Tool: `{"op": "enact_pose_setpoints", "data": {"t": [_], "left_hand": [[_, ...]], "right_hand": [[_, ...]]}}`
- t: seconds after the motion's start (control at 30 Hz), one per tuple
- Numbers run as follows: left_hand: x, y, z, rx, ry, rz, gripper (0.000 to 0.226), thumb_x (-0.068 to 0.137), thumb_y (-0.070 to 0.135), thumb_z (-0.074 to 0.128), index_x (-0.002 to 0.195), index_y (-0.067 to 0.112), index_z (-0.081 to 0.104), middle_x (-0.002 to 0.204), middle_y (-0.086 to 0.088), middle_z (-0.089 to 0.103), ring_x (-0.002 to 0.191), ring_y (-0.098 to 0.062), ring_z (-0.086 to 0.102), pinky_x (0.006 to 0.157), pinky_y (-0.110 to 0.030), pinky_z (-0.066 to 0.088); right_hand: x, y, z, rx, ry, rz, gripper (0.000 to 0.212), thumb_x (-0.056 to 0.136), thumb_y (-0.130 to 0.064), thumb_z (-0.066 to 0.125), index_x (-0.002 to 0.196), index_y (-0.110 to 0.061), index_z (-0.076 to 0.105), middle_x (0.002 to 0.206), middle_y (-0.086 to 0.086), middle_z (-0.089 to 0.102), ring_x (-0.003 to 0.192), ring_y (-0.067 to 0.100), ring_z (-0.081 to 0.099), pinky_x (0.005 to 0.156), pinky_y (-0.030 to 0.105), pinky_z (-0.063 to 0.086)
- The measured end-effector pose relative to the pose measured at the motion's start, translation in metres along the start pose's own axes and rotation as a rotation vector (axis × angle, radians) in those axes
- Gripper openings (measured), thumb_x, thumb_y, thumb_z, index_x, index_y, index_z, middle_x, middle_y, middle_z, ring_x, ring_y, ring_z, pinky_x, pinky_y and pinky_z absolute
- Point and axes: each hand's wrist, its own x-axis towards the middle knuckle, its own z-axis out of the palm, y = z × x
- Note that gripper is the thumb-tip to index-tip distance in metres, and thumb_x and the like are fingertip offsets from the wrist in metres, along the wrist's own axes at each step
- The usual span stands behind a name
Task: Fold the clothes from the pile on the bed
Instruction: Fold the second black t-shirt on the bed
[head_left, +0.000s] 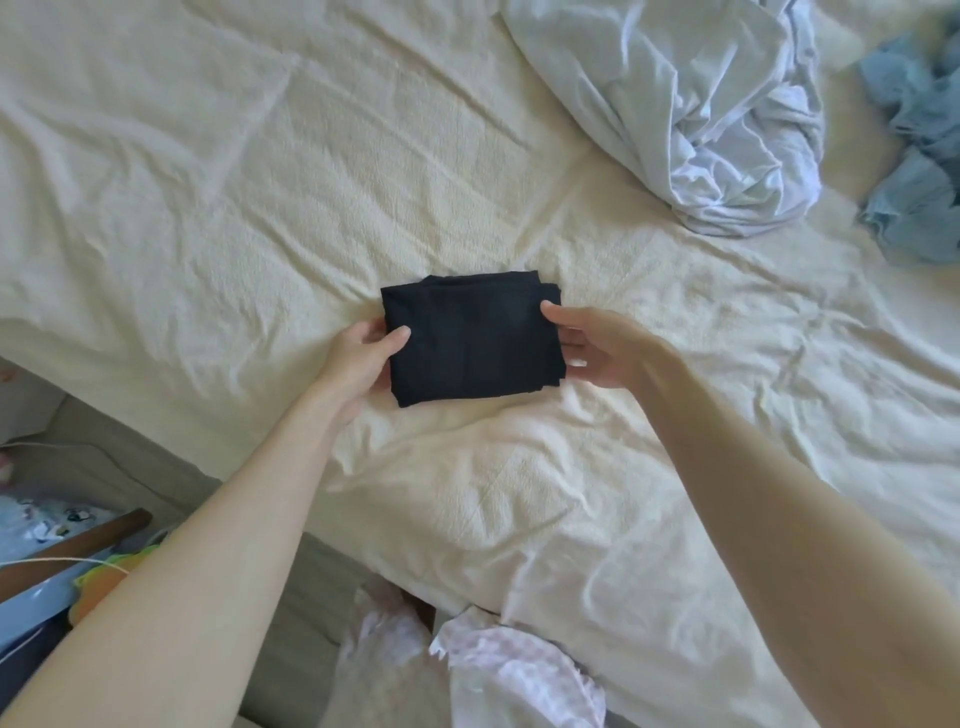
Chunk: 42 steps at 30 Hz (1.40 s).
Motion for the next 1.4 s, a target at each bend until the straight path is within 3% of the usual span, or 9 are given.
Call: {"op": "enact_pose_setpoints", "data": {"t": [0.2,0.37,0.5,0.6,0.9,1.0,1.13,1.23,1.4], "left_hand": [[-0.023,0.001,-0.002,-0.087,0.009,-0.004,0.027,0.092,0.019,0.060,0.118,0.022,0.051,0.112,-0.001,0.064,0.096,-0.022,0.065,0.071,-0.034,0.054],[-0.077,-0.008,-0.016,-0.120,-0.029,-0.019,0.024,0.091,0.019,0.062,0.113,0.024,0.054,0.107,-0.003,0.066,0.091,-0.022,0.065,0.066,-0.032,0.052],[-0.131,-0.021,-0.026,-0.099,-0.126,-0.025,0.023,0.091,0.022,0.061,0.114,0.022,0.056,0.105,-0.002,0.067,0.084,-0.019,0.065,0.064,-0.032,0.051],[-0.165,-0.035,-0.031,-0.076,-0.171,-0.025,0.021,0.091,0.022,0.060,0.112,0.022,0.056,0.101,-0.003,0.067,0.079,-0.018,0.064,0.063,-0.032,0.050],[-0.227,-0.095,-0.027,0.117,-0.210,-0.028,0.022,0.094,0.019,0.057,0.114,0.022,0.052,0.102,0.000,0.065,0.087,-0.022,0.063,0.067,-0.035,0.051],[-0.251,-0.102,-0.013,0.198,-0.261,-0.008,0.025,0.094,0.019,0.057,0.118,0.019,0.053,0.107,-0.004,0.065,0.090,-0.025,0.063,0.072,-0.038,0.052],[-0.291,-0.104,0.022,0.296,-0.367,0.047,0.023,0.094,0.019,0.057,0.117,0.019,0.055,0.104,-0.006,0.067,0.086,-0.022,0.066,0.063,-0.033,0.053],[-0.319,-0.109,0.059,0.384,-0.432,0.061,0.025,0.094,0.020,0.057,0.119,0.019,0.054,0.104,-0.007,0.067,0.086,-0.024,0.066,0.069,-0.038,0.056],[-0.364,-0.127,0.132,0.495,-0.508,0.100,0.032,0.093,0.018,0.058,0.124,0.014,0.053,0.106,-0.010,0.065,0.087,-0.023,0.064,0.063,-0.030,0.051]], "right_hand": [[-0.015,0.005,0.007,-0.002,0.021,-0.013,0.022,0.088,-0.024,0.066,0.105,-0.011,0.062,0.102,0.005,0.067,0.095,0.019,0.065,0.071,0.032,0.054],[-0.060,0.031,0.013,-0.035,-0.010,-0.058,0.021,0.090,-0.024,0.063,0.109,-0.015,0.063,0.106,0.003,0.066,0.098,0.018,0.064,0.074,0.032,0.053],[-0.113,0.073,0.015,0.009,0.002,-0.094,0.028,0.089,-0.024,0.064,0.115,-0.013,0.063,0.110,0.005,0.067,0.101,0.021,0.064,0.078,0.034,0.052],[-0.150,0.112,0.021,0.078,0.027,-0.121,0.022,0.089,-0.024,0.064,0.109,-0.016,0.067,0.103,0.002,0.070,0.095,0.020,0.066,0.074,0.034,0.053],[-0.216,0.232,0.048,0.258,0.134,-0.146,0.023,0.089,-0.024,0.063,0.111,-0.015,0.066,0.107,0.003,0.070,0.102,0.023,0.064,0.074,0.034,0.052],[-0.245,0.262,0.039,0.319,0.181,-0.175,0.021,0.090,-0.024,0.063,0.109,-0.016,0.067,0.108,0.003,0.070,0.103,0.023,0.063,0.082,0.036,0.053],[-0.292,0.303,0.015,0.416,0.255,-0.232,0.020,0.089,-0.024,0.063,0.108,-0.019,0.069,0.105,0.000,0.071,0.102,0.022,0.064,0.083,0.036,0.052],[-0.323,0.338,-0.009,0.496,0.323,-0.244,0.021,0.090,-0.024,0.062,0.109,-0.020,0.068,0.106,0.001,0.071,0.102,0.022,0.064,0.091,0.042,0.051],[-0.365,0.406,-0.059,0.603,0.362,-0.271,0.021,0.090,-0.026,0.062,0.108,-0.019,0.068,0.105,0.001,0.071,0.102,0.023,0.063,0.091,0.043,0.051]]}}
